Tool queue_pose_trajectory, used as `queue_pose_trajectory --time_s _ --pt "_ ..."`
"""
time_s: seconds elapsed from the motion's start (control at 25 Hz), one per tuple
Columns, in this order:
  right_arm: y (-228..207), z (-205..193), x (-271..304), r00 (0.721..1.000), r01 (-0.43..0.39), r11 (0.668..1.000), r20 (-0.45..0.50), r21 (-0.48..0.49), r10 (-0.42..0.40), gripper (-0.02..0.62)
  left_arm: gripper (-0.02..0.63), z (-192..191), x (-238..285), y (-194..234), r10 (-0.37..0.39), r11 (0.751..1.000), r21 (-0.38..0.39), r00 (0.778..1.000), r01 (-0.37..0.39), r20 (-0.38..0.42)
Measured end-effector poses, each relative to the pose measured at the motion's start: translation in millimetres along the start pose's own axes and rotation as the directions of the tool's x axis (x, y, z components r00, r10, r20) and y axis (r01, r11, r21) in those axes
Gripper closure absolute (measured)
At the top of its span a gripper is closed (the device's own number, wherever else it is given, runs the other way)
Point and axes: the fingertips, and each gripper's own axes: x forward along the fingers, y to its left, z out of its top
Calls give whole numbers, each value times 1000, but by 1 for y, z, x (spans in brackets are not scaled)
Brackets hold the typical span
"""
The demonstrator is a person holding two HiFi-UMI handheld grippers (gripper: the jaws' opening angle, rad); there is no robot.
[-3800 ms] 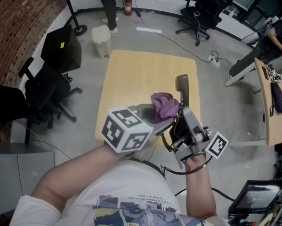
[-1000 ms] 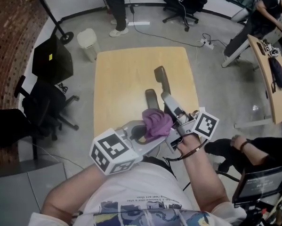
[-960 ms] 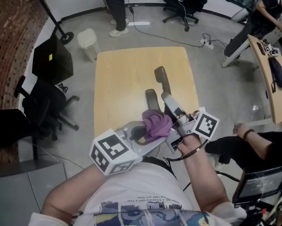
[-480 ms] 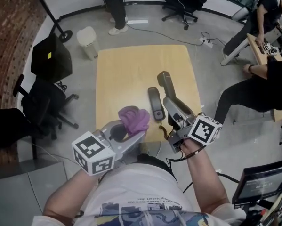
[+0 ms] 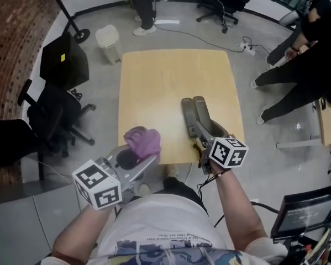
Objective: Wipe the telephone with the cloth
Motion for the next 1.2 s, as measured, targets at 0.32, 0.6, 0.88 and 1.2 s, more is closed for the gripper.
queue_pose_trajectory --time_s 0.32,0.6,0.88,1.2 --pt "-32 -37 44 986 118 984 -102 -132 -132 353 457 -17 -24 -1 74 997 -38 997 -74 -2" --pt "-46 -51 73 968 175 958 -140 -225 -210 353 457 -25 -39 4 135 989 -60 991 -135 6" --pt "-51 -65 84 955 197 943 -163 -269 -247 353 457 -29 -41 5 164 984 -72 986 -163 4" --pt "-48 -75 98 946 217 929 -172 -299 -276 351 457 -32 -40 12 162 984 -79 987 -162 -2"
